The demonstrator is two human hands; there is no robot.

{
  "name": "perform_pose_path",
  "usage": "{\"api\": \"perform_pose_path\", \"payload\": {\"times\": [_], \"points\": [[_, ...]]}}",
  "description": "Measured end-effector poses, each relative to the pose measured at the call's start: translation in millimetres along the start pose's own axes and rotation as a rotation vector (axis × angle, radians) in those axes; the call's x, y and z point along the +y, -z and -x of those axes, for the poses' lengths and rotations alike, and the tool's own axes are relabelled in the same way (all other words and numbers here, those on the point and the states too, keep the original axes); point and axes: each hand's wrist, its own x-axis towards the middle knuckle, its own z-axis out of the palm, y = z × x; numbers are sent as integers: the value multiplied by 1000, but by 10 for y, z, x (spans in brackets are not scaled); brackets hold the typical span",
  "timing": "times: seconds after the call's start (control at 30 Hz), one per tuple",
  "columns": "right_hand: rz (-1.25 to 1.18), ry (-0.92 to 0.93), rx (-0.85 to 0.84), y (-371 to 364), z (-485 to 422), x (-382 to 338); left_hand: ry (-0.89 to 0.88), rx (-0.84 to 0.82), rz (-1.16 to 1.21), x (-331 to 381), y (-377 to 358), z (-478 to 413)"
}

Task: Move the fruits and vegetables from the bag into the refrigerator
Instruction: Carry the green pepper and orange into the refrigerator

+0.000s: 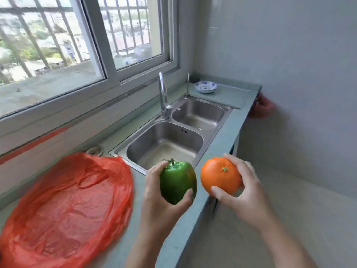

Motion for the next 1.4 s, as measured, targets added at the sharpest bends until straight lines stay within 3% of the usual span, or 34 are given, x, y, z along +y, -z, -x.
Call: {"api": "perform_pose_path", "payload": {"times": [0.2,0.67,1.1,1.4], "points": [[55,-65,225,956,213,452,-88,-196,40,465,-992,-46],[282,-192,700,3769,698,1757,-322,-597,276,2087,-4116,148],[333,-461,983,5103,1222,2524,-428,-962,442,2941,-6030,544],[426,-516,1149,6363,671,3146,-555,-1095,562,3611,-7710,176]]}}
